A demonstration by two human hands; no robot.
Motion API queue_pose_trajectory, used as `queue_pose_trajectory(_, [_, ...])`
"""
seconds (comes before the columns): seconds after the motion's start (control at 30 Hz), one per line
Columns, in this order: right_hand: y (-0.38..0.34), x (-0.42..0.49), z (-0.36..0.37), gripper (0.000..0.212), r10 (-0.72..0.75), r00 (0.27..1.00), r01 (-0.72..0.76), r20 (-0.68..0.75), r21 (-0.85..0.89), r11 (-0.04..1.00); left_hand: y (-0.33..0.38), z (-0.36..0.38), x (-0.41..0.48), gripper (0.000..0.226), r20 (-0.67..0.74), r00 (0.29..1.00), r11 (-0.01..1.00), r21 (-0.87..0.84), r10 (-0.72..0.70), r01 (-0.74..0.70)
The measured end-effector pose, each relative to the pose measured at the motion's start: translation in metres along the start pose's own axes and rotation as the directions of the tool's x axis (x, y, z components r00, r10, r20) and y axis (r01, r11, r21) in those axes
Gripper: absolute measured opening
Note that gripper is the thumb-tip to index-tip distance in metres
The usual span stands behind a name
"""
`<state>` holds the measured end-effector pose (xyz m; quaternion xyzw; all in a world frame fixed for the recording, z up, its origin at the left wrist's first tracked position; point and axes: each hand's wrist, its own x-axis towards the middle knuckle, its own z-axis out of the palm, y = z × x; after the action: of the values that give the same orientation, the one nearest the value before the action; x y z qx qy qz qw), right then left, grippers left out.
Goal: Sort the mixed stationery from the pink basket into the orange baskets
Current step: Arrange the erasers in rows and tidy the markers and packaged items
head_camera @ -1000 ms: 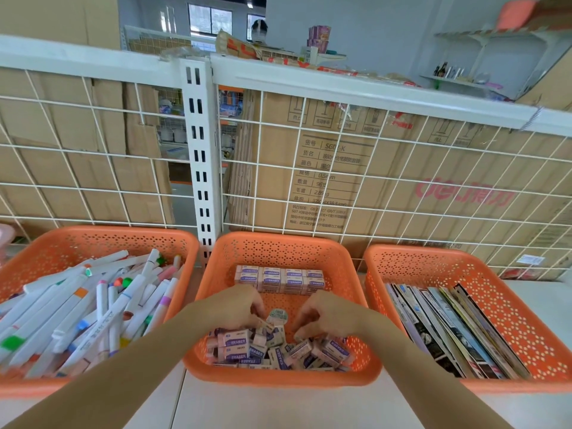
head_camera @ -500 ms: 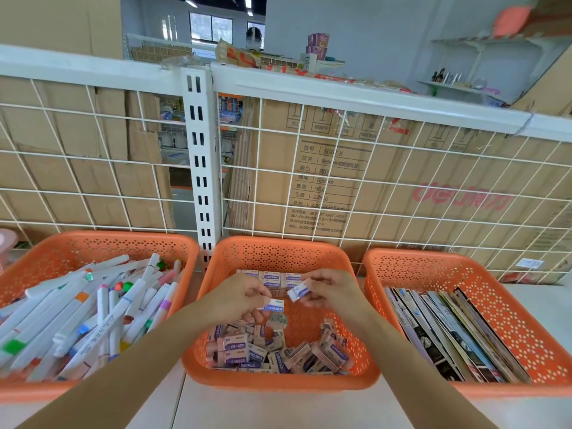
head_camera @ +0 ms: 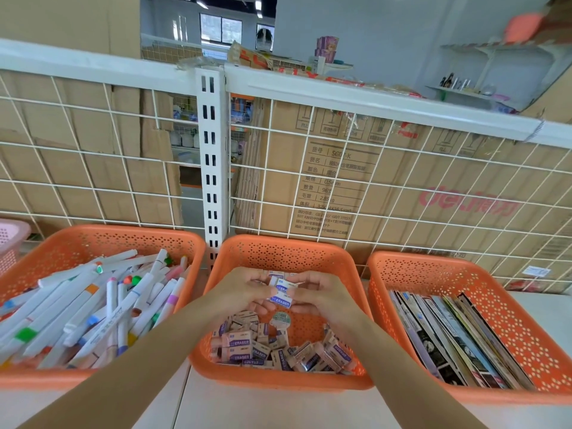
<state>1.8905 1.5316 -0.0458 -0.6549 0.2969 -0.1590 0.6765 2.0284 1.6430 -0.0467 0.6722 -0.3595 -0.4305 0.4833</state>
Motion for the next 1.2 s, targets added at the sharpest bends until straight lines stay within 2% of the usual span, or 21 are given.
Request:
queue_pose_trajectory(0.17, [0.0,0.003,0.002,0.018,-0.053,0.998,0.054,0.017,-0.026,0.998,-0.001,0.003,0.001,0.008,-0.05,0.999,0.999,-0.037,-0.021,0.019])
queue_pose_trajectory(0.23, [0.0,0.004,0.003,0.02,-0.142,0.989,0.146,0.04,-0.139,0.979,-0.003,0.002,0.002,0.01,-0.076,0.996,0.997,-0.064,-0.038,0.034])
queue_pose_trajectory(0.3, [0.001,0.007,0.003,0.028,-0.275,0.956,0.292,0.102,-0.425,0.857,-0.003,-0.001,0.005,0.018,-0.094,0.994,0.995,-0.087,-0.06,0.052])
queue_pose_trajectory(0.37, [0.003,0.009,0.004,0.037,-0.367,0.915,0.372,0.168,-0.705,0.604,-0.002,-0.003,0.006,0.023,-0.089,0.993,0.994,-0.082,-0.079,0.071])
queue_pose_trajectory(0.43, [0.001,0.011,0.006,0.037,-0.431,0.873,0.415,0.226,-0.809,0.417,0.001,-0.004,0.006,0.023,-0.094,0.992,0.995,-0.06,-0.085,0.08])
queue_pose_trajectory(0.5, [-0.001,0.015,0.008,0.034,-0.44,0.864,0.421,0.245,-0.831,0.363,0.004,-0.005,0.006,0.022,-0.115,0.991,0.998,0.027,-0.061,0.064])
queue_pose_trajectory(0.53, [-0.002,0.017,0.008,0.033,-0.431,0.871,0.409,0.238,-0.836,0.365,0.004,-0.006,0.005,0.021,-0.139,0.99,0.987,0.156,-0.018,0.04])
queue_pose_trajectory(0.57, [-0.003,0.021,0.007,0.031,-0.413,0.884,0.386,0.22,-0.842,0.377,0.004,-0.009,0.003,0.021,-0.172,0.983,0.941,0.338,0.059,0.003])
queue_pose_trajectory(0.6, [-0.004,0.024,0.006,0.031,-0.392,0.896,0.363,0.207,-0.85,0.381,0.005,-0.013,0.001,0.022,-0.196,0.968,0.852,0.523,0.159,-0.033])
queue_pose_trajectory(0.67, [-0.005,0.031,0.004,0.032,-0.322,0.921,0.329,0.219,-0.88,0.341,0.008,-0.019,-0.007,0.026,-0.2,0.921,0.651,0.756,0.335,-0.073])
queue_pose_trajectory(0.73, [-0.005,0.039,0.008,0.033,-0.257,0.928,0.332,0.268,-0.91,0.249,0.01,-0.024,-0.013,0.031,-0.192,0.895,0.513,0.857,0.402,-0.046])
queue_pose_trajectory(0.87, [0.0,0.052,0.023,0.038,-0.173,0.919,0.375,0.354,-0.92,0.113,0.009,-0.027,-0.016,0.035,-0.153,0.932,0.397,0.918,0.329,0.01])
queue_pose_trajectory(0.97, [0.003,0.06,0.032,0.047,-0.091,0.921,0.387,0.379,-0.917,0.097,0.005,-0.028,-0.016,0.038,-0.117,0.946,0.343,0.939,0.302,0.007])
queue_pose_trajectory(1.07, [0.007,0.064,0.036,0.039,-0.064,0.92,0.392,0.386,-0.903,0.178,0.003,-0.029,-0.017,0.039,-0.129,0.932,0.366,0.931,0.339,-0.004])
queue_pose_trajectory(1.2, [0.015,0.066,0.04,0.041,-0.03,0.908,0.41,0.418,-0.872,0.269,0.001,-0.028,-0.018,0.039,-0.13,0.921,0.393,0.919,0.366,-0.027])
